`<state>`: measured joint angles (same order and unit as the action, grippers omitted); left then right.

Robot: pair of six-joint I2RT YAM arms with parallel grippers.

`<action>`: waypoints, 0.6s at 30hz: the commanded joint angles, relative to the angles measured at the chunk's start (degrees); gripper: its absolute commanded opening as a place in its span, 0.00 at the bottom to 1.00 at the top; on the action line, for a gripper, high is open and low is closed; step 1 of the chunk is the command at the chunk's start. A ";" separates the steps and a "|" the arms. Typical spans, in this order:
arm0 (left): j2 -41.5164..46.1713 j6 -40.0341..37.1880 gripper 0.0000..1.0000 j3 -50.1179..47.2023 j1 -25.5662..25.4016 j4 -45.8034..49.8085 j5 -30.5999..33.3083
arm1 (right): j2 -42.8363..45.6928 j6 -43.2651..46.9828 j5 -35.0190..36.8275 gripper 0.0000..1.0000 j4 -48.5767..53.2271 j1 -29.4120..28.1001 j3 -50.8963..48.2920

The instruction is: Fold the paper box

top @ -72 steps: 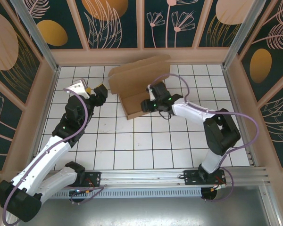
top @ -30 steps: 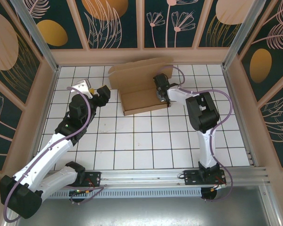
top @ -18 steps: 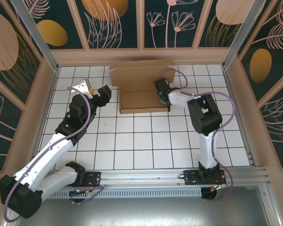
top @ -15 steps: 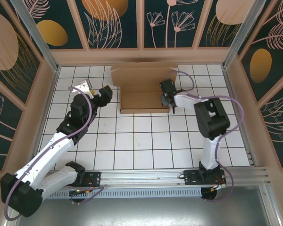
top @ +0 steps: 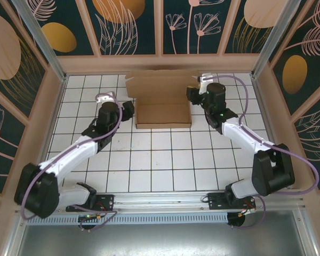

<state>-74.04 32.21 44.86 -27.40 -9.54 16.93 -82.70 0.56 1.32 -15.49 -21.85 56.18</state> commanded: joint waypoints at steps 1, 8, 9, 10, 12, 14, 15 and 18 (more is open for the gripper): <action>-1.93 -11.22 0.80 1.85 0.29 -12.92 -1.84 | -3.36 10.12 -4.87 0.54 -4.58 1.42 4.12; -8.40 -26.15 0.81 -3.11 12.23 -37.52 -22.59 | -5.43 16.11 -31.06 0.56 -20.90 11.29 -1.01; -9.79 -28.04 0.81 -3.69 14.30 -40.72 -28.64 | -5.72 15.28 -36.99 0.55 -30.45 13.96 -4.90; -11.44 -28.29 0.80 -3.38 16.56 -43.40 -34.25 | -6.78 14.31 -42.94 0.53 -39.32 16.77 -7.60; -14.68 -30.19 0.78 -1.62 19.82 -44.84 -43.40 | -9.37 13.30 -47.09 0.50 -39.52 20.46 -5.94; -17.54 -34.03 0.78 1.31 21.46 -42.13 -48.82 | -11.55 16.21 -50.54 0.50 -39.32 22.59 -5.14; -18.76 -34.85 0.78 2.53 22.14 -40.75 -51.60 | -12.35 17.20 -51.58 0.51 -38.08 23.16 -4.26; -22.37 -37.62 0.78 6.37 23.35 -38.05 -57.48 | -15.19 19.06 -54.39 0.55 -36.28 24.63 -2.35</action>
<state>-94.94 0.58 47.37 -4.78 -46.26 -28.16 -96.27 16.32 -44.25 -47.27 2.33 51.13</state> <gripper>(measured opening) 0.781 0.540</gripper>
